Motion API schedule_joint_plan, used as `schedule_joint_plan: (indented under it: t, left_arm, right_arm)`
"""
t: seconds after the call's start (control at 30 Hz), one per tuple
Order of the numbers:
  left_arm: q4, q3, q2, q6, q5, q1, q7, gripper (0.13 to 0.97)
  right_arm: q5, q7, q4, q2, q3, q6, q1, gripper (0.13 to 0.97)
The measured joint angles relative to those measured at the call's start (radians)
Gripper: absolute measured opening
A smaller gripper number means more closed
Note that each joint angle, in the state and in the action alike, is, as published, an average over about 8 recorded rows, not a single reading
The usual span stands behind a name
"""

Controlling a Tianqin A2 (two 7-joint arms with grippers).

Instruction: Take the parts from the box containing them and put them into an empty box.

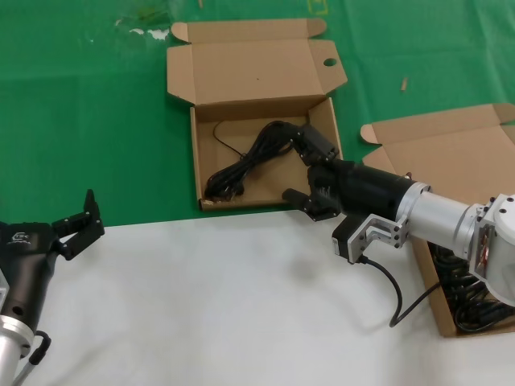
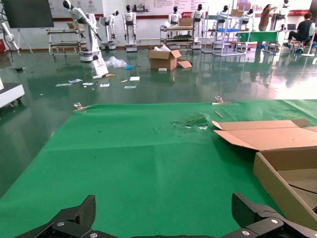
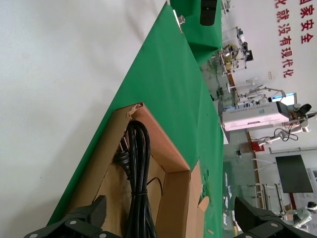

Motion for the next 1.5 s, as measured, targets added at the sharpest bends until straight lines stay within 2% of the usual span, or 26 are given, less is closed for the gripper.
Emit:
schedule_joint_plan:
  t: [0.13,0.43,0.57,1.5]
  left_arm:
    - [0.0,0.0,0.0,0.0,0.0,0.0,0.0,0.966]
    - [0.0,0.0,0.0,0.0,0.0,0.0,0.0,0.966]
    - [0.0,0.0,0.0,0.0,0.0,0.0,0.0,0.966]
    - [0.0,0.0,0.0,0.0,0.0,0.0,0.0,0.966]
  right_arm:
    - [0.0,0.0,0.0,0.0,0.0,0.0,0.0,0.888]
    - [0.0,0.008,0.003,0.0,0.001,0.004,-0.003,0.956]
    - [0.002,0.043,0.019,0.0,0.005,0.022,-0.018,0.96]
    - [0.027,0.594,0.254,-0.005,0.065,0.305,-0.238,0.966]
